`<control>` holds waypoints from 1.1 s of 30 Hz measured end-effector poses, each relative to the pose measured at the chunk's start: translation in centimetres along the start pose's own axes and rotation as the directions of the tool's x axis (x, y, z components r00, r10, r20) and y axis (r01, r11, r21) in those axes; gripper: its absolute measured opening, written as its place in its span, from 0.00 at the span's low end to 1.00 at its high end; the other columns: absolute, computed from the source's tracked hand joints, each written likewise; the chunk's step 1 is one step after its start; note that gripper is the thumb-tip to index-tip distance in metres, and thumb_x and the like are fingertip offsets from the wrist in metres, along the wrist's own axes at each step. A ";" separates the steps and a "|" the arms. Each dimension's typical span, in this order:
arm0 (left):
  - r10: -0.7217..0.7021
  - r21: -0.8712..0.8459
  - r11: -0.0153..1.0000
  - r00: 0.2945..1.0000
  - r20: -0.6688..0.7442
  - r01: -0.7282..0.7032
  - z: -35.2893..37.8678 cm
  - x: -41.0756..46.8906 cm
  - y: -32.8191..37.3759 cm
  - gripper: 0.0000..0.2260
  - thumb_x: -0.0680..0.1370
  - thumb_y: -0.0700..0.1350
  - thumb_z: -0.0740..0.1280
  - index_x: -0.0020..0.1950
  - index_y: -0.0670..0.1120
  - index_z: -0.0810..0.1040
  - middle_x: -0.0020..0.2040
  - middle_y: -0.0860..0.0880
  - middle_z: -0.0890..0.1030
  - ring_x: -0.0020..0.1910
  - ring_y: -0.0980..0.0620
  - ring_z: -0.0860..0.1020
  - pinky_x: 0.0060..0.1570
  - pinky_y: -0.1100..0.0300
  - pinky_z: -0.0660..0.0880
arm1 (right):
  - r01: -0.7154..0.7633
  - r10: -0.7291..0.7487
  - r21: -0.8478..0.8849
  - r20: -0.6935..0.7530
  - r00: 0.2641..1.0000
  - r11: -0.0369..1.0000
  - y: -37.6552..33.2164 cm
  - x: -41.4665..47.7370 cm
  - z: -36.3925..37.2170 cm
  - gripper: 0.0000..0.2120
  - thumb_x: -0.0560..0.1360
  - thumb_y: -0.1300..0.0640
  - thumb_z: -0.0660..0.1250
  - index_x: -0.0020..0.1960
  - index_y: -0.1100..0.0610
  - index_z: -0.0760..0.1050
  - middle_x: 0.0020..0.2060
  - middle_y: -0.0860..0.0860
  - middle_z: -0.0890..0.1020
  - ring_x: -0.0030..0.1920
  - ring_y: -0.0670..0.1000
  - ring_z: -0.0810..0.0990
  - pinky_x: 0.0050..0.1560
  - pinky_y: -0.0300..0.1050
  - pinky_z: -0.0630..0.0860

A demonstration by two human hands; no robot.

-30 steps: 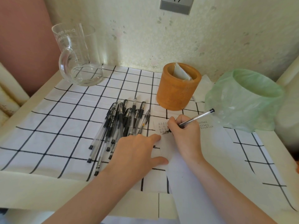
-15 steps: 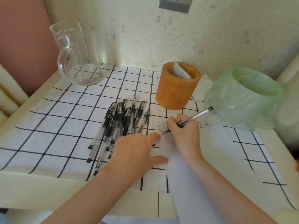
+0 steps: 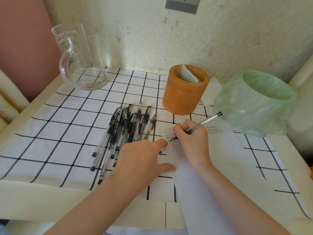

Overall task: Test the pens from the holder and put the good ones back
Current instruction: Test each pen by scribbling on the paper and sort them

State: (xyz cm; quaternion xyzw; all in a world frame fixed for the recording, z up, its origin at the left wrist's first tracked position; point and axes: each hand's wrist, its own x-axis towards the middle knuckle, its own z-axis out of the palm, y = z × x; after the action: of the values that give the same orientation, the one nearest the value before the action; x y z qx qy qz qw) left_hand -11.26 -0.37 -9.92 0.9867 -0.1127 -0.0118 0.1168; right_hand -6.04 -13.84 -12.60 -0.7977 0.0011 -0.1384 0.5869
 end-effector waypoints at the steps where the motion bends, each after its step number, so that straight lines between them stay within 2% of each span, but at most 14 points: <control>1: -0.001 0.001 1.000 1.000 0.001 0.001 0.0 0.0 0.0 0.28 0.71 0.69 0.59 0.69 0.61 0.61 0.50 0.53 0.79 0.51 0.52 0.77 0.41 0.61 0.67 | -0.004 0.004 0.002 -0.001 1.000 1.000 0.0 0.0 0.0 0.19 0.71 0.67 0.67 0.26 0.58 0.62 0.21 0.46 0.62 0.26 0.44 0.61 0.28 0.34 0.61; 6: -0.004 -0.002 1.000 1.000 0.006 0.004 0.0 0.0 0.0 0.28 0.71 0.69 0.59 0.68 0.61 0.62 0.50 0.53 0.79 0.51 0.53 0.77 0.40 0.62 0.67 | -0.001 0.001 0.000 0.011 1.000 1.000 0.0 0.0 0.0 0.21 0.71 0.66 0.67 0.25 0.56 0.61 0.19 0.44 0.62 0.25 0.44 0.61 0.28 0.33 0.61; 11: -0.003 -0.005 1.000 1.000 0.006 0.004 0.1 0.0 0.0 0.28 0.71 0.69 0.59 0.69 0.62 0.61 0.50 0.54 0.79 0.51 0.53 0.77 0.40 0.62 0.66 | -0.001 0.001 -0.021 0.002 1.000 1.000 -0.1 0.0 0.1 0.18 0.71 0.66 0.67 0.27 0.59 0.64 0.21 0.47 0.63 0.26 0.44 0.61 0.28 0.34 0.62; 16: 0.001 -0.001 1.000 1.000 0.005 -0.001 0.1 0.0 0.0 0.28 0.71 0.69 0.59 0.69 0.62 0.61 0.49 0.54 0.79 0.50 0.53 0.77 0.41 0.62 0.67 | 0.004 -0.005 -0.025 -0.019 1.000 1.000 0.0 0.1 0.0 0.21 0.71 0.67 0.66 0.26 0.55 0.60 0.20 0.45 0.61 0.26 0.45 0.59 0.28 0.37 0.61; 24: 0.007 -0.003 1.000 1.000 0.004 -0.007 0.1 0.0 -0.1 0.28 0.71 0.69 0.59 0.69 0.62 0.61 0.48 0.54 0.79 0.49 0.53 0.77 0.42 0.61 0.69 | 0.035 -0.035 -0.027 -0.003 0.999 0.999 0.0 0.1 0.0 0.21 0.71 0.68 0.66 0.26 0.55 0.60 0.18 0.45 0.63 0.22 0.43 0.64 0.27 0.31 0.61; 27: 0.004 0.006 1.000 1.000 0.003 -0.004 0.2 0.0 -0.1 0.28 0.71 0.69 0.59 0.69 0.62 0.61 0.49 0.53 0.79 0.49 0.53 0.78 0.42 0.61 0.70 | 0.031 -0.030 -0.036 0.034 0.999 0.999 0.0 0.2 -0.3 0.20 0.72 0.66 0.66 0.27 0.56 0.61 0.19 0.45 0.63 0.23 0.43 0.63 0.27 0.31 0.62; 31: 0.006 0.015 1.000 1.000 0.000 -0.006 0.2 0.0 -0.1 0.28 0.71 0.69 0.58 0.69 0.62 0.61 0.49 0.54 0.79 0.50 0.53 0.78 0.40 0.62 0.68 | 0.032 -0.021 -0.062 0.174 0.985 0.998 0.0 0.6 -1.1 0.18 0.75 0.61 0.67 0.29 0.57 0.64 0.20 0.44 0.65 0.25 0.42 0.64 0.29 0.32 0.63; 33: 0.004 0.025 1.000 1.000 0.001 -0.004 0.1 0.0 0.0 0.28 0.71 0.69 0.58 0.69 0.62 0.61 0.49 0.54 0.79 0.49 0.54 0.78 0.40 0.62 0.68 | 0.041 -0.031 -0.055 0.170 0.985 0.998 0.0 0.1 -1.2 0.18 0.76 0.60 0.67 0.30 0.57 0.64 0.20 0.44 0.67 0.25 0.42 0.65 0.29 0.32 0.63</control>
State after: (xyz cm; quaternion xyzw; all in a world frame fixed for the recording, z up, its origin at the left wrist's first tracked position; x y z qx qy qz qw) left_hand -11.28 -0.37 -10.04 0.9878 -0.1151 -0.0105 0.1046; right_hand -6.17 -14.96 -12.28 -0.8232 -0.0591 -0.0805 0.5589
